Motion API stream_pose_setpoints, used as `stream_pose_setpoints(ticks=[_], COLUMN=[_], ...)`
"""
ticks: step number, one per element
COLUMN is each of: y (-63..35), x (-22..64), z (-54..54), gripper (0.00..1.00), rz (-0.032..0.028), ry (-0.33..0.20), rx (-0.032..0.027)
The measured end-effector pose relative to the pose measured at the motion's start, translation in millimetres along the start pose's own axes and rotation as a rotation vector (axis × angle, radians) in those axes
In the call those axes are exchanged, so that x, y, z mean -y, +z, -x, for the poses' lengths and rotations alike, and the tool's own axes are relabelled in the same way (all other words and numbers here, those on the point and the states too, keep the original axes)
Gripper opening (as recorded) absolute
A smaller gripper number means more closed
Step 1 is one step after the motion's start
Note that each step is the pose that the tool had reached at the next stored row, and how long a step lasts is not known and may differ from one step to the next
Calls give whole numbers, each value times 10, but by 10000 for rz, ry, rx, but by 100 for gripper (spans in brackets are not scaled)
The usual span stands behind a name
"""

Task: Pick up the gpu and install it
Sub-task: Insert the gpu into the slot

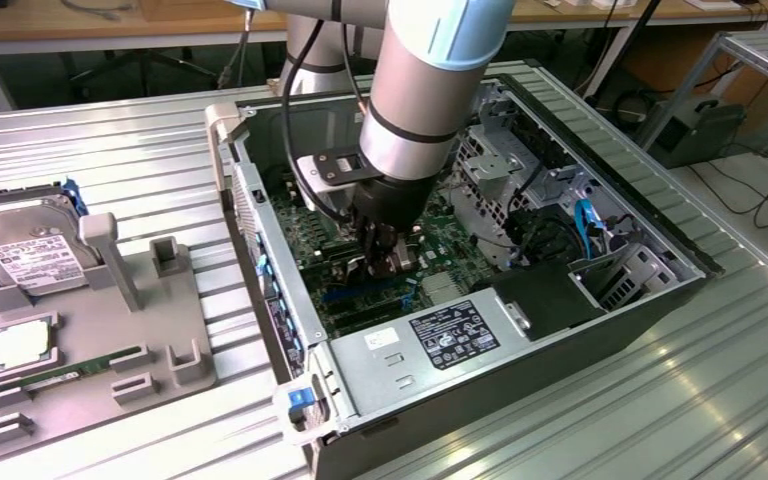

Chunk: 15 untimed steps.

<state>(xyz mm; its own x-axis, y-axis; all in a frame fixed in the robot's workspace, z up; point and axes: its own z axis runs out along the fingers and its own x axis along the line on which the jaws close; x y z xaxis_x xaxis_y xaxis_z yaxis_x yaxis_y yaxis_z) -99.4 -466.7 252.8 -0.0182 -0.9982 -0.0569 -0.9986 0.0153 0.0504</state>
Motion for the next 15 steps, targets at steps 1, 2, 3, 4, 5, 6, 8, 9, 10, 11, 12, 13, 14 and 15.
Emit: stream_pose_setpoints(ticks=[1,2,3,4,5,6,8,9,10,11,12,13,14,15], y=[2,4,6,8,9,11,17,20,23,24,26,29,32,35], x=[0,0,0,0,0,1,0,-2,-3,-4,-4,-4,-5,-5], z=[-1,-2,-4,-5,-6,-7,-9,-10,-10,-11,-12,-12,-12,-12], gripper=[26,26,26,26,26,26,26,26,26,26,26,26,26,26], rz=[0,0,-1,-2,-2,-2,-2,-1,-2,-1,0,1,0,1], ry=[0,0,0,-1,-2,-7,-21,-26,-34,-45,-55,-59,-59,-59], rx=[-4,-8,-11,-16,-29,-42,-69,-78,-89,-104,-112,-117,-117,-119])
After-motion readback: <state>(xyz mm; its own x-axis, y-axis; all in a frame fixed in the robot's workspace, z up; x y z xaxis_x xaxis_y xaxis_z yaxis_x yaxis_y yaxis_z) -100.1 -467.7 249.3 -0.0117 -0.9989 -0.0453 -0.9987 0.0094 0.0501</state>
